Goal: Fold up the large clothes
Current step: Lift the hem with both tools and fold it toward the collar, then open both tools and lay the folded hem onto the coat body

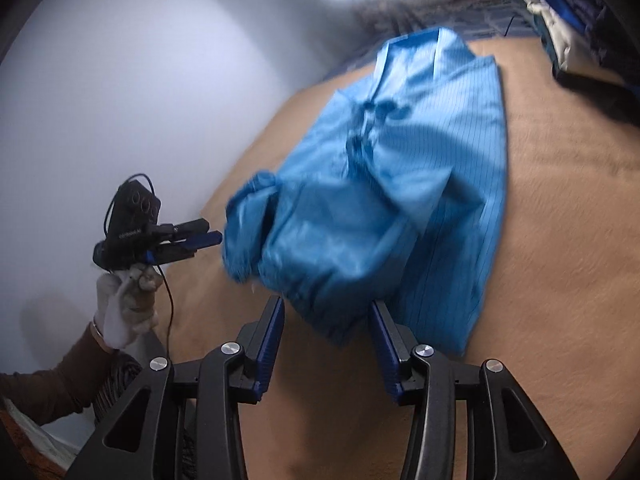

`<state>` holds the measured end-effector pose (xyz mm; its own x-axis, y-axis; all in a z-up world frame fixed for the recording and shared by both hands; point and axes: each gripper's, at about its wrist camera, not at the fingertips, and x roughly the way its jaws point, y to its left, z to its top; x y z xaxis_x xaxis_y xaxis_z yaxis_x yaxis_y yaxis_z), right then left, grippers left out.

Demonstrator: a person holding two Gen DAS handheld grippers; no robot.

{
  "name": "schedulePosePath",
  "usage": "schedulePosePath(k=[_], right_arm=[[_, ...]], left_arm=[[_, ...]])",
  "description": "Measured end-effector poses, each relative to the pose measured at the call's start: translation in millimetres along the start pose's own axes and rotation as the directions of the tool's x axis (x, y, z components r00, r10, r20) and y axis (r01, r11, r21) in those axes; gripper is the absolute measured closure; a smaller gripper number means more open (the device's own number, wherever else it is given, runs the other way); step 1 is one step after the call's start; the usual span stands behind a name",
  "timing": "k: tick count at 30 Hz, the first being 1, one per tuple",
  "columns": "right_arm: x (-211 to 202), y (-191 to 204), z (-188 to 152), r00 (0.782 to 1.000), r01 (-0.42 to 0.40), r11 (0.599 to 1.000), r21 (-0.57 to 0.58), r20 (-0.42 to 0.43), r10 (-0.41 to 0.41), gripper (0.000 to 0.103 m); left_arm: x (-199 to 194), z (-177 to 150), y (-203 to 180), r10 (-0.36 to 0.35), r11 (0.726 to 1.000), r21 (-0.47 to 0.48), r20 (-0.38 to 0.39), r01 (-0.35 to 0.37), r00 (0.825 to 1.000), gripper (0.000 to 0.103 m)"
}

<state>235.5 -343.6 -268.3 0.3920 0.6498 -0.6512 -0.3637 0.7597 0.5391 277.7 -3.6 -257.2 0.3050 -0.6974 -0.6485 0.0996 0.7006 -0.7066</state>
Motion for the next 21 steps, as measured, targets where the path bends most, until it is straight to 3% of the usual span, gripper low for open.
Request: schedulePosePath(k=[4,9,13,16,21], right_arm=[[13,6,1,1.0,0.006,0.999,-0.046,-0.03,-0.007,0.062],[26,9,21,0.999,0.043,0.997,-0.069,-0.001,-0.044,0.067],[27,8,50,0.994,0.068,0.997,-0.046,0.092,-0.064,0.067],[23,1,73,0.977,0.101,0.995,0.015,0.188,-0.102,0.065],[4,-17,87,0.949,0.113,0.987,0.115,0.283,-0.142,0.053]], left_arm=[[15,1,-1,-0.035,0.999,-0.017,-0.035,0.034,0.999,0.057],[24,26,-11,-0.098,0.993,-0.068,0.02,0.099,0.995,0.057],[20,50,-26,-0.137,0.987,-0.064,0.121,0.146,0.983,0.057],[15,63,-36,-0.144,0.986,-0.053,0.179,0.156,0.973,0.057],[4,69,-44,-0.128,0.992,0.019,0.22,0.127,0.967,0.057]])
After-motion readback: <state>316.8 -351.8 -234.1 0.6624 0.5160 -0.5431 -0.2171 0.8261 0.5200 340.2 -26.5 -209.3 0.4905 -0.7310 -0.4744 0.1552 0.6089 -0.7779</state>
